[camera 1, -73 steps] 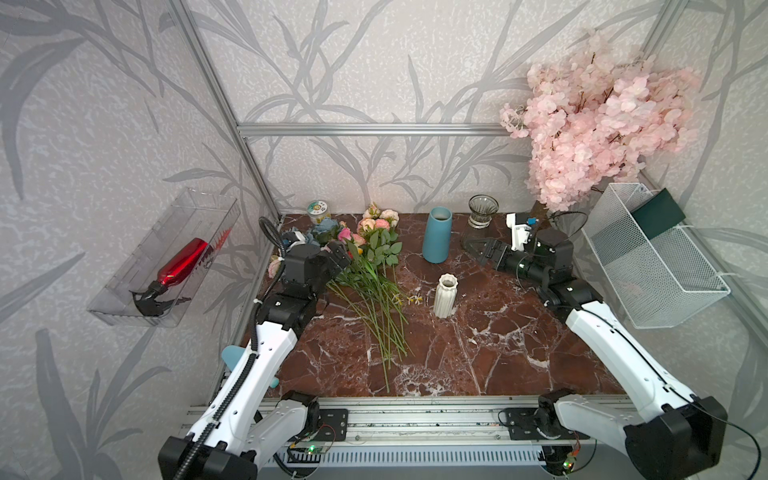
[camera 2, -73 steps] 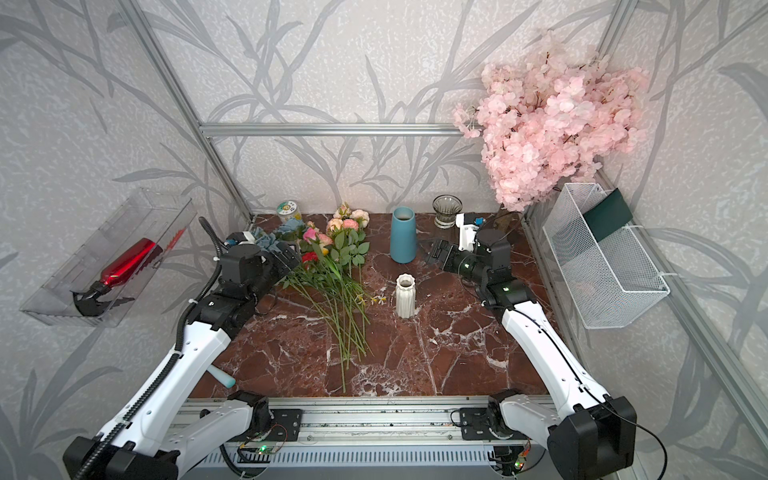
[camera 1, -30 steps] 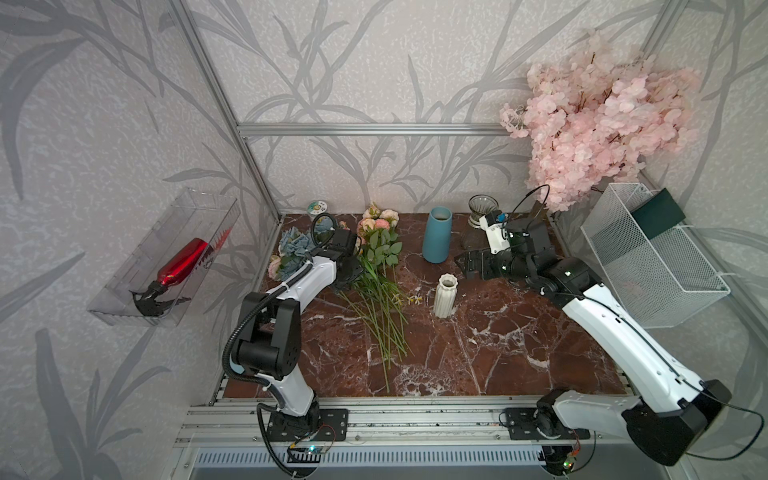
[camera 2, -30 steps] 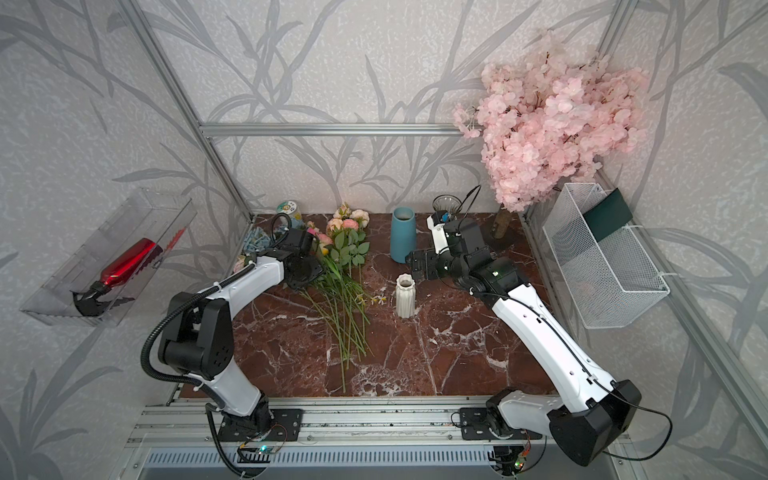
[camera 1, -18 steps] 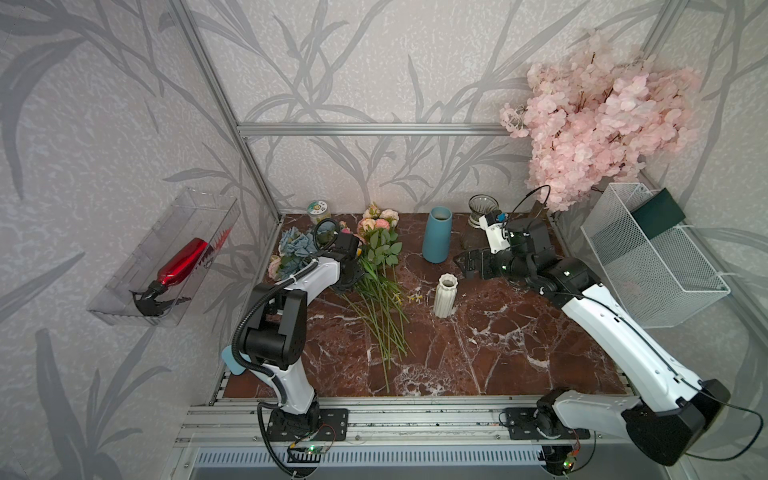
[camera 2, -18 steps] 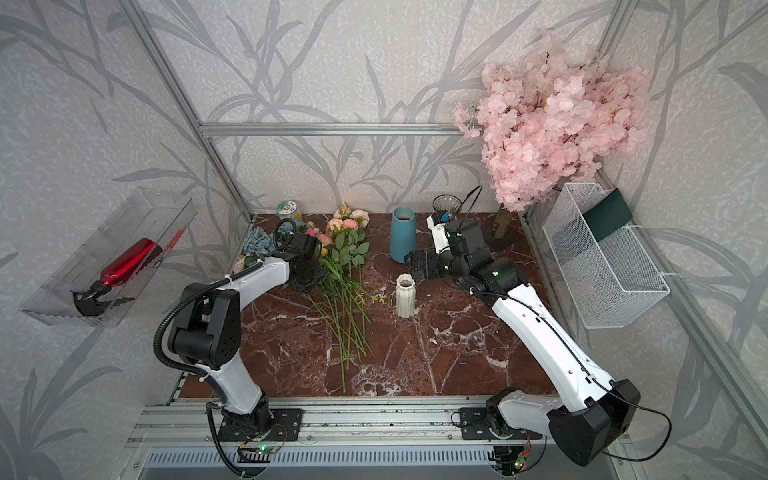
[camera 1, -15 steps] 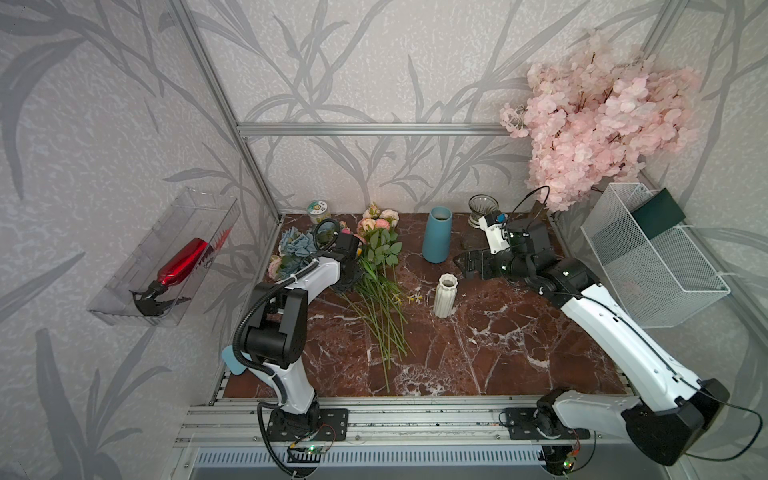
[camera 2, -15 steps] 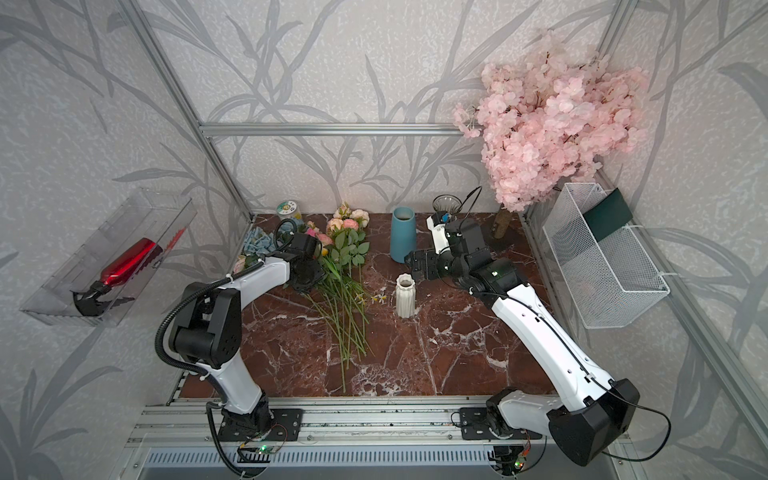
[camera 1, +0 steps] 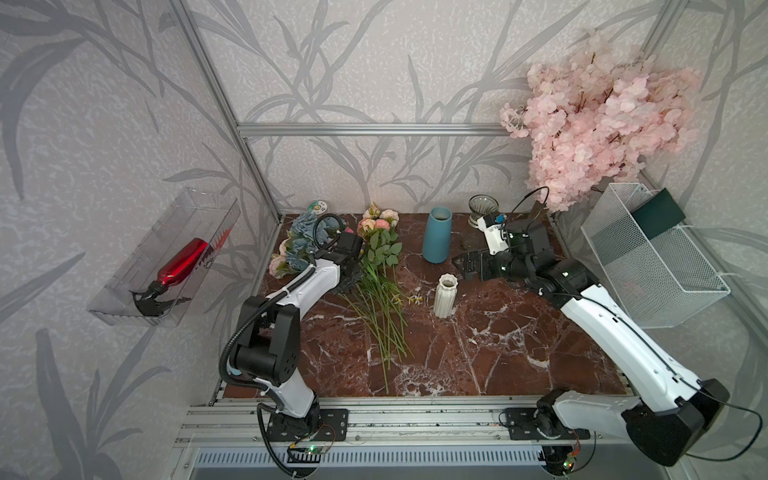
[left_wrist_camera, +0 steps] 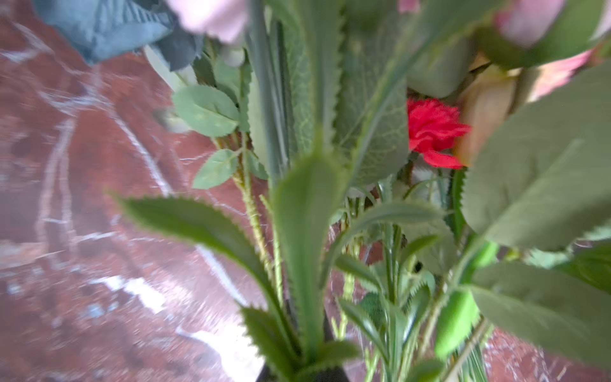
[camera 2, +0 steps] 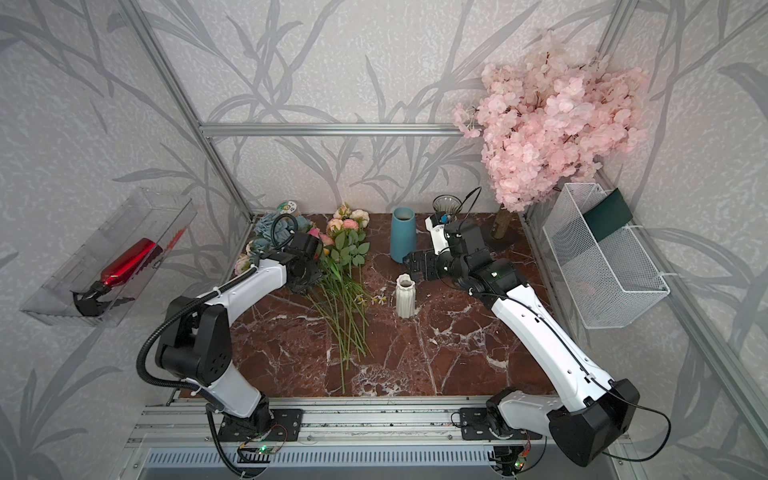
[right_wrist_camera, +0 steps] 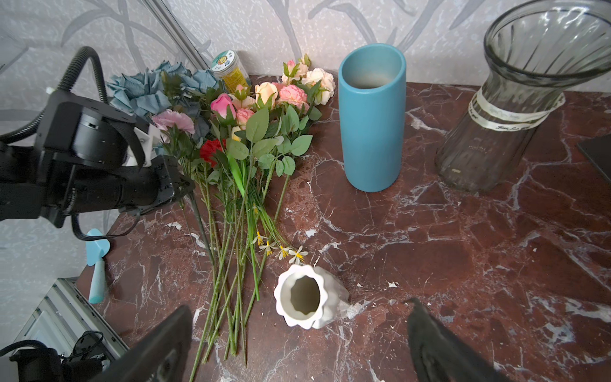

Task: Place the pink flowers into the vase
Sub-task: Place the flower at the center of the board.

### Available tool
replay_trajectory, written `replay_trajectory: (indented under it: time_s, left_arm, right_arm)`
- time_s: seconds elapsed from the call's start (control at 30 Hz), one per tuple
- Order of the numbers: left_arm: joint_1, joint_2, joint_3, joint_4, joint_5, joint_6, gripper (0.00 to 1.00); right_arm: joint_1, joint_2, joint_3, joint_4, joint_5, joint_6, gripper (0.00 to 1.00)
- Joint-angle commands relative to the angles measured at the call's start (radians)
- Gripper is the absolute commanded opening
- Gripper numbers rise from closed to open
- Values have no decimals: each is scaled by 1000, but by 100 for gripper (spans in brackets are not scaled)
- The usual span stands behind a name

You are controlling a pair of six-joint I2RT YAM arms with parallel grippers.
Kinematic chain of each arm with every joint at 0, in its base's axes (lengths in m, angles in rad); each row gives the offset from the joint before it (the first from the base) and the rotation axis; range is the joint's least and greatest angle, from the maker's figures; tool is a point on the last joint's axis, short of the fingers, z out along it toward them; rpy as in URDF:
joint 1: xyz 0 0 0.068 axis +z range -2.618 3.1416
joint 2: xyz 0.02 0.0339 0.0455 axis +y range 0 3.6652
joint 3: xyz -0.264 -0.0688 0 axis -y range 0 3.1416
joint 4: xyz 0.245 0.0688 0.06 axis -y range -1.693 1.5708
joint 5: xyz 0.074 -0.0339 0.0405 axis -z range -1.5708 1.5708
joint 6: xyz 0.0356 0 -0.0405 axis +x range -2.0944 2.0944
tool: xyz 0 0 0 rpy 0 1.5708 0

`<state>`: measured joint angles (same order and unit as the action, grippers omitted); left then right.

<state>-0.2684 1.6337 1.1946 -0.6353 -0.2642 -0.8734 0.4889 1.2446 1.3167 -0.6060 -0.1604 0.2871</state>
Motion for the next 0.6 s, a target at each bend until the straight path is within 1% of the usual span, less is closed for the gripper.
replay_trajectory:
  time_s: [0.0,0.2,0.3,0.43,0.47,0.57]
  left_arm:
    - [-12,-92,33,-136,-128,17,0]
    - [-15,-227,6,-238,-202,25,0]
    - [-15,-290,-32,-240,-201,24,0]
    - [-14,-343,-54,-292,-216,17,0]
    - [-12,-357,-61,-297,-215,19,0]
    - [-9,-398,-100,-281,-173,28,0]
  right_arm:
    - [-3,-1,-1,12,-25,5,100]
    - [41,64,47,-43,10,-19,98]
    - [72,80,69,-49,27,-26,98]
    - [133,117,131,-78,75,-51,98]
    - [148,131,148,-88,84,-57,97]
    - [202,191,214,-115,83,-78,89]
